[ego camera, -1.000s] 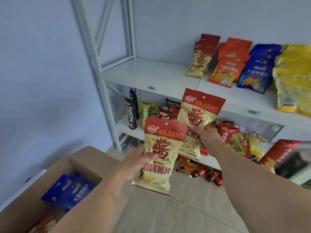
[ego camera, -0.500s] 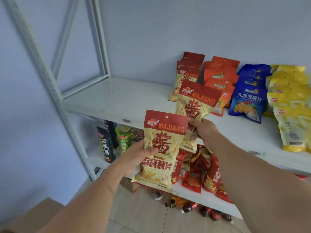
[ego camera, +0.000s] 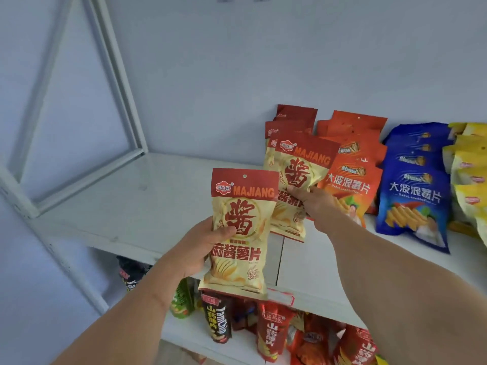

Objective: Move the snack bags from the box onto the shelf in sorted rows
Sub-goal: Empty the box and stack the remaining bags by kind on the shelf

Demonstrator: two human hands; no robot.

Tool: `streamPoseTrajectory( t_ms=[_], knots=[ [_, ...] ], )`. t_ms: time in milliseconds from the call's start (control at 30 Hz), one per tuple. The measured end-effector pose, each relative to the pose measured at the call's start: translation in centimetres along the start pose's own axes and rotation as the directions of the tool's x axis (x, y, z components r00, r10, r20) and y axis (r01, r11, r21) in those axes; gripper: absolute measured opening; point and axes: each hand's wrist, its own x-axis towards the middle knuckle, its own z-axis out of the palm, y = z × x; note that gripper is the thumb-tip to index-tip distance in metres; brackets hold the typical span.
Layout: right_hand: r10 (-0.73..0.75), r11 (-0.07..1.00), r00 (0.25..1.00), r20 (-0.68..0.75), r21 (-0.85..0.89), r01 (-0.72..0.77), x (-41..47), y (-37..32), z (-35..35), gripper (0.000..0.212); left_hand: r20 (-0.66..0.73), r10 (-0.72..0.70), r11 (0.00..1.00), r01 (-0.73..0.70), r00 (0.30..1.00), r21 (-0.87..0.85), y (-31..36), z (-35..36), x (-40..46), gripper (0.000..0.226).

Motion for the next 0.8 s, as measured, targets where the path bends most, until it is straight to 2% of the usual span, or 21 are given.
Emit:
streamPoseTrajectory(
  t_ms=[133, 267, 367, 467, 633, 800],
  knots=[
    [0.034, 0.999, 0.997, 0.066, 0.003, -0.034, 4.6, 0.4, 0.4, 0.019, -0.023, 0.018, 1.000, -0.018, 1.000, 0.008, 1.6, -0.1, 4.0, 0.045],
    [0.084, 0.996, 0.993, 0.077, -0.033, -0.082, 7.6, 1.3, 1.0, 0.022, -0.046, 0.008, 0.999, -0.010, 0.999, -0.034, 2.4, -0.5, 7.5, 0.045],
    [0.091, 0.995, 0.995, 0.049, -0.053, -0.088, 9.4, 2.1, 1.4, 0.029, -0.051, -0.024, 0.999, 0.022, 0.998, -0.043, 2.2, -0.9, 10.0, 0.042],
    [0.063, 0.997, 0.998, -0.004, -0.044, -0.063, 10.7, 2.6, 1.6, 0.027, -0.033, -0.038, 0.998, 0.037, 0.999, -0.047, 2.7, -1.0, 12.0, 0.044],
    [-0.006, 0.978, 0.995, -0.096, -0.206, -0.014, 12.6, 2.7, 2.5, 0.022, 0.004, -0.037, 0.998, 0.037, 0.999, -0.047, 3.1, -1.5, 14.2, 0.041],
    [0.001, 0.963, 0.991, -0.132, -0.268, -0.036, 12.8, 2.3, 3.1, 0.026, 0.012, -0.046, 0.998, 0.046, 0.999, -0.040, 2.9, -2.0, 15.8, 0.041]
  ],
)
